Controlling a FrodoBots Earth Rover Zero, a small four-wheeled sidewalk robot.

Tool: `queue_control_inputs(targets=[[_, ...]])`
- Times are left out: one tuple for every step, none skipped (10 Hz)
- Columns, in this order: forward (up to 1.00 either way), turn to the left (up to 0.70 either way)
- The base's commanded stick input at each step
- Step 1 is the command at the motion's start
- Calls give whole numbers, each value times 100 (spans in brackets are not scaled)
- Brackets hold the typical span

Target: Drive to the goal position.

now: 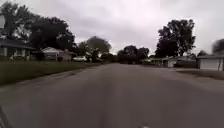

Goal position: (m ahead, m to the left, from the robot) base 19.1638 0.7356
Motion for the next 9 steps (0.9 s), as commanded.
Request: queue_control_inputs(targets=[[70,0],[70,0],[70,0],[70,0],[70,0],[70,0],[70,0],[70,0],[70,0]])
